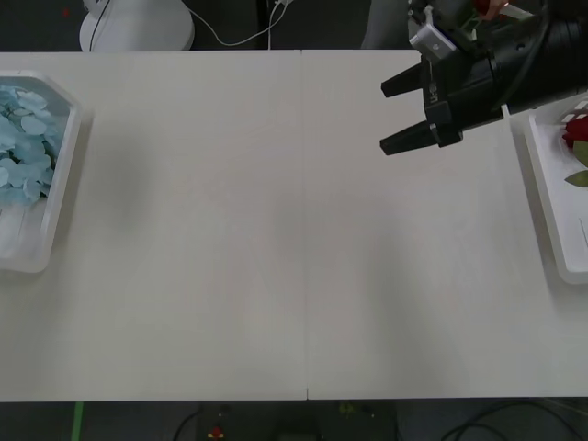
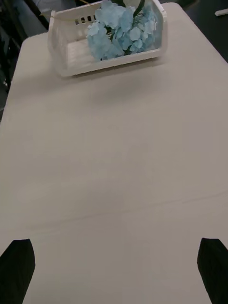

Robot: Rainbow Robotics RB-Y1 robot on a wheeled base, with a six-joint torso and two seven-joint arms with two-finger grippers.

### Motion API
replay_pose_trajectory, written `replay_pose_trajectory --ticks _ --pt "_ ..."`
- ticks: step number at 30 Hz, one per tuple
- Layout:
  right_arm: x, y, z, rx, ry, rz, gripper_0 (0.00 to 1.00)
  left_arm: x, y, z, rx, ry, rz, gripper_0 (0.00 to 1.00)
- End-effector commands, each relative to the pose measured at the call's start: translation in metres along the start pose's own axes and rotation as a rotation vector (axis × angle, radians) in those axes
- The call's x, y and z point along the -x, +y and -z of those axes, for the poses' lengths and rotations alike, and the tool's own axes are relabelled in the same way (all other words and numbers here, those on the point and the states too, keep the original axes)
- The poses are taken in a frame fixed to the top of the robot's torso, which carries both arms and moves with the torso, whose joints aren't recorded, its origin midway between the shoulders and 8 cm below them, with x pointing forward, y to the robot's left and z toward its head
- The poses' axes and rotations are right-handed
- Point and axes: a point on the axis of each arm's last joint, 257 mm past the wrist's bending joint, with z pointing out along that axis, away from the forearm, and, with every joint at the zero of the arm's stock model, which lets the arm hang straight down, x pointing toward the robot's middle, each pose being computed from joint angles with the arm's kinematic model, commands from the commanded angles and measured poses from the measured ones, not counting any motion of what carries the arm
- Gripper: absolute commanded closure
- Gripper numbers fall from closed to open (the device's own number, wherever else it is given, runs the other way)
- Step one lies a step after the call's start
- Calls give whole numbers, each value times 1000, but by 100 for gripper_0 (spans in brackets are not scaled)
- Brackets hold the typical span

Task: Put the red flowers into the right box and the blue flowers into the left box

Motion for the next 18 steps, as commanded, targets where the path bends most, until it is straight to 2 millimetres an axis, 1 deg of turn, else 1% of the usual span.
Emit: replay_pose_trajectory --ticks 1,4,8,11,12,15,18 --pt "-20 14 19 -27 40 63 1 -6 50 44 145 86 -38 100" --pt "-27 16 22 -45 35 44 1 -17 63 51 194 135 -22 100" --pt "-33 9 24 -67 31 17 1 -30 78 59 263 201 48 100" --pt "-31 5 23 -82 22 15 1 -34 88 58 314 258 53 100" --pt "-31 3 23 -90 21 17 1 -35 91 55 334 291 46 100" --pt "-32 2 23 -93 25 20 1 -39 94 51 370 342 58 100" --pt "-33 1 22 -94 26 18 1 -52 99 52 415 394 90 100"
